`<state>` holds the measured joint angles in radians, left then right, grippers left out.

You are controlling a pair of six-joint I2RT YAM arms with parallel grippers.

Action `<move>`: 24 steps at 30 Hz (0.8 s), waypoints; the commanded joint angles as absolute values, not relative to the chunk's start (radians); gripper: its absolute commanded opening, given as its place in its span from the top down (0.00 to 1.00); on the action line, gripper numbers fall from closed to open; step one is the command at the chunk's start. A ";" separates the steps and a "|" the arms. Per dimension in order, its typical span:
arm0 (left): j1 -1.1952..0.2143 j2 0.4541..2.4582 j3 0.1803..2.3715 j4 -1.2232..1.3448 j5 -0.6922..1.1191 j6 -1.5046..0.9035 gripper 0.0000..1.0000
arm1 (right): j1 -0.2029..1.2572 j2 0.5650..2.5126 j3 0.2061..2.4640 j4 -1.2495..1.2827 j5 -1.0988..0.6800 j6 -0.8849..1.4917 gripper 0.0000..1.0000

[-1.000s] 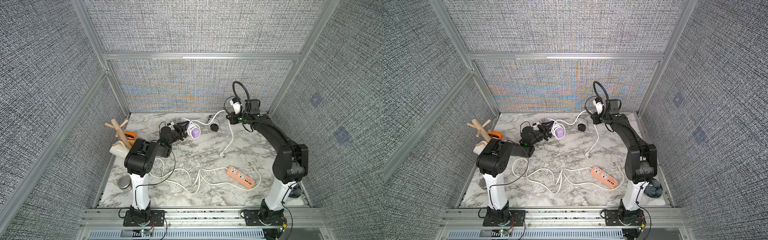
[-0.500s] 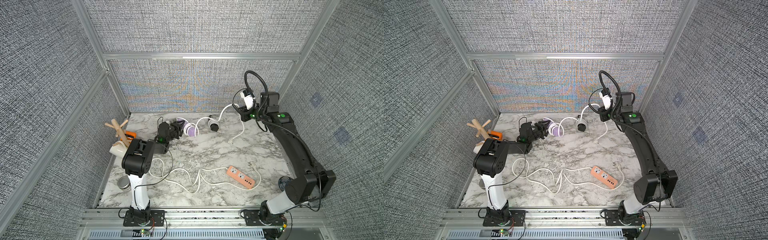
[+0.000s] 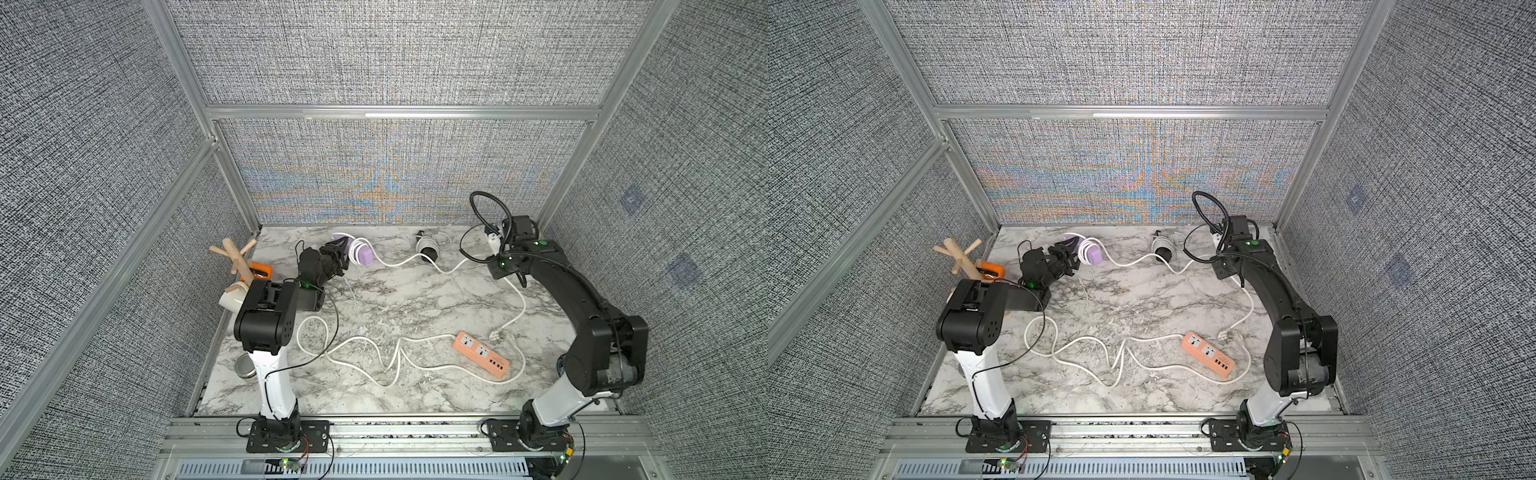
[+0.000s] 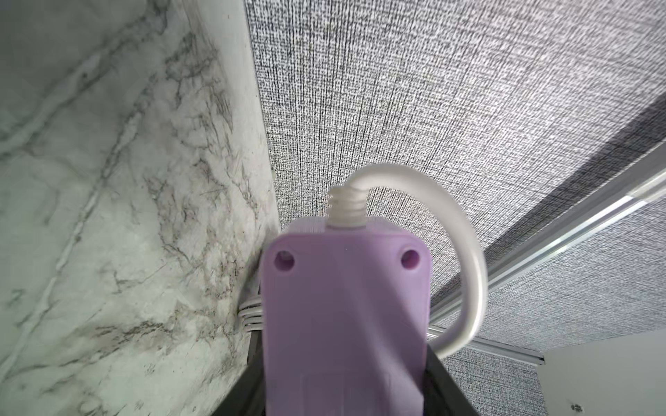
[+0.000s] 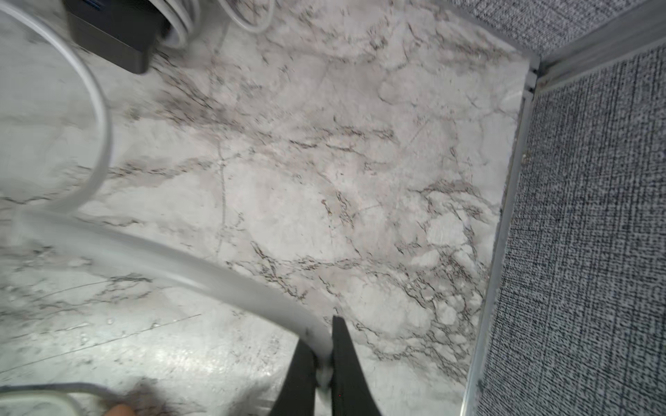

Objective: Unwrap the cord wrapped around the power strip
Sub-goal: Unwrap the power cord from the power strip.

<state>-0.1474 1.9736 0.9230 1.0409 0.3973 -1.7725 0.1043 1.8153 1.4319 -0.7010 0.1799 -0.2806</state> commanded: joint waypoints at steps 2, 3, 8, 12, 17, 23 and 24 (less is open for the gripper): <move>-0.114 1.920 0.895 1.111 0.426 -1.770 1.00 | 0.077 1.783 1.485 -0.666 0.284 -0.264 1.00; -0.113 1.912 0.891 1.105 0.432 -1.767 1.00 | 0.070 1.763 1.508 -0.660 0.250 -0.264 1.00; -0.114 1.895 0.872 1.093 0.439 -1.755 1.00 | 0.053 1.699 1.601 -0.660 0.124 -0.262 1.00; -0.114 1.897 0.855 1.099 0.441 -1.757 1.00 | 0.051 1.702 1.569 -0.682 0.257 -0.294 1.00; -0.115 1.912 0.844 1.143 0.452 -1.783 1.00 | 0.045 1.714 1.437 -0.583 0.344 -0.317 1.00; -0.114 1.927 0.814 1.189 0.455 -1.804 1.00 | 0.048 1.691 1.301 -0.520 0.046 -0.246 1.00; -0.114 1.926 0.809 1.189 0.455 -1.801 1.00 | 0.048 1.686 1.272 -0.511 -0.012 -0.237 0.98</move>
<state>-0.1150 1.9251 0.8146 1.0977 0.4450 -1.7874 0.0467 1.6958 1.3113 -0.5835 0.1699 -0.2726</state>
